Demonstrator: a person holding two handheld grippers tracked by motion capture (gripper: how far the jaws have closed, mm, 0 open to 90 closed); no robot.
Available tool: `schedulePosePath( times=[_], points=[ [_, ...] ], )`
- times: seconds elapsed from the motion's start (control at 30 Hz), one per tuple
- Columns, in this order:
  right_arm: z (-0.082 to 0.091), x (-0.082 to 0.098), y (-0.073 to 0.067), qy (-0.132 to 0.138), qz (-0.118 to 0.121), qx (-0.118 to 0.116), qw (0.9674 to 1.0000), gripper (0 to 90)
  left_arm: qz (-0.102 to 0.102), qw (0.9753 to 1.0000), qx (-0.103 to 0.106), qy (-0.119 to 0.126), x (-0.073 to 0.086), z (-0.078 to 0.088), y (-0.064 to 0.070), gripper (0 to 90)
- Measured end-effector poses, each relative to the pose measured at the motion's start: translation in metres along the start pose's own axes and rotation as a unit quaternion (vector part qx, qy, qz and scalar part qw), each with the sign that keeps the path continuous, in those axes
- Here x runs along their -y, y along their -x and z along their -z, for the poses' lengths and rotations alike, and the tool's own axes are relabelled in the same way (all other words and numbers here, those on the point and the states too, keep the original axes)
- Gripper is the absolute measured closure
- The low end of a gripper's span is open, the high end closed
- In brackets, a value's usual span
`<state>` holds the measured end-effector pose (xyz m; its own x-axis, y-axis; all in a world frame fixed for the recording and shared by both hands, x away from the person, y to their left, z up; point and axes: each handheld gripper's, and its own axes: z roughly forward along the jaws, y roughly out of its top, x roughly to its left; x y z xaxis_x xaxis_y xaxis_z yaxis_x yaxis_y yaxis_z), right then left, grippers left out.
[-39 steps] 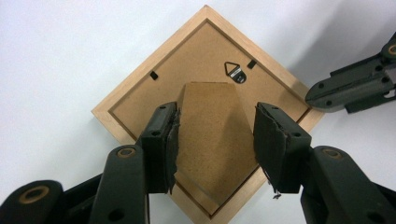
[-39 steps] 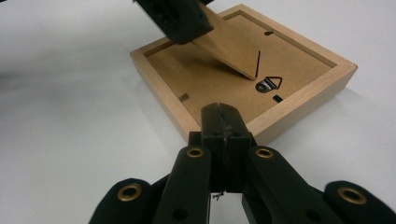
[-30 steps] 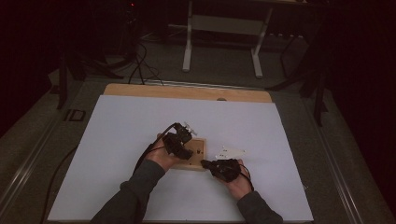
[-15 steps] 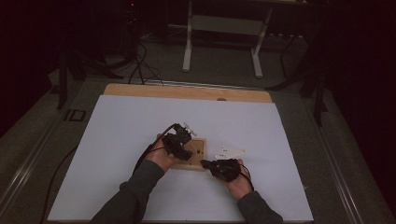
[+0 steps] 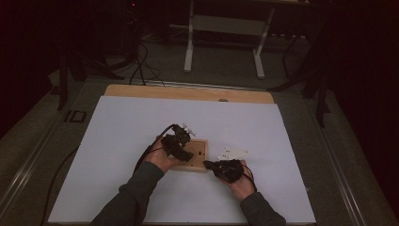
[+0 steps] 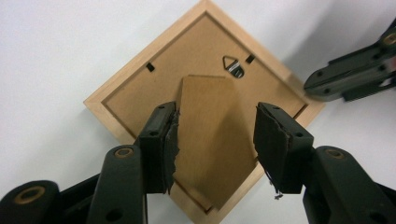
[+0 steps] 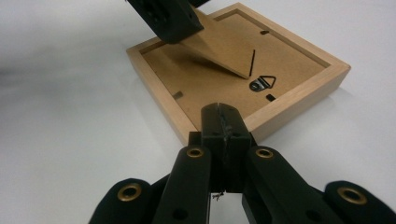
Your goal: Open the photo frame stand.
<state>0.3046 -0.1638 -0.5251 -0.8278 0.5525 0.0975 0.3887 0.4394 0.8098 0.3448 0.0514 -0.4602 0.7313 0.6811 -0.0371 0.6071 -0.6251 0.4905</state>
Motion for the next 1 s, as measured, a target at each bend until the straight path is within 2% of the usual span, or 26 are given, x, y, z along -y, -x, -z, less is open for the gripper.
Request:
schedulePosePath(
  times=[0.23, 0.3, 0.33, 0.37, 0.43, 0.6, 0.73, 0.83, 1.0],
  points=[
    [0.000, 0.000, 0.000, -0.001, -0.001, 0.000, 1.0000, 90.0, 0.024, 0.9994, 0.019, 0.015, 0.001, 0.004, -0.010, 45.0],
    [0.000, 0.000, 0.000, -0.001, 0.000, 0.000, 1.0000, 90.0, 0.038, 0.9986, 0.032, 0.018, 0.002, 0.003, -0.014, 43.6],
    [0.000, 0.000, 0.000, -0.001, 0.000, 0.000, 1.0000, 90.0, 0.038, 0.9986, 0.032, 0.018, 0.002, 0.003, -0.014, 42.1],
    [0.000, 0.000, 0.001, -0.001, 0.000, 0.000, 1.0000, 90.0, 0.049, 0.9977, 0.041, 0.020, 0.003, 0.003, -0.018, 42.1],
    [0.000, 0.000, 0.001, -0.001, 0.000, -0.001, 1.0000, 90.0, 0.055, 0.9972, 0.047, 0.019, 0.004, 0.001, -0.021, 39.2],
    [0.000, 0.000, 0.001, 0.000, 0.000, -0.001, 1.0000, 90.0, 0.078, 0.9929, 0.088, 0.021, 0.008, -0.005, -0.027, 37.7],
    [0.000, 0.000, 0.001, 0.000, -0.001, -0.001, 1.0000, 90.0, 0.085, 0.9914, 0.100, 0.012, 0.011, -0.010, -0.030, 37.8],
    [0.000, 0.000, 0.001, 0.000, 0.000, -0.002, 1.0000, 90.0, 0.097, 0.9883, 0.118, 0.008, 0.013, -0.013, -0.033, 38.6],
    [0.000, 0.000, 0.001, 0.001, -0.001, -0.002, 1.0000, 89.9, 0.106, 0.9853, 0.134, 0.001, 0.015, -0.015, -0.036, 41.4]
  ],
)
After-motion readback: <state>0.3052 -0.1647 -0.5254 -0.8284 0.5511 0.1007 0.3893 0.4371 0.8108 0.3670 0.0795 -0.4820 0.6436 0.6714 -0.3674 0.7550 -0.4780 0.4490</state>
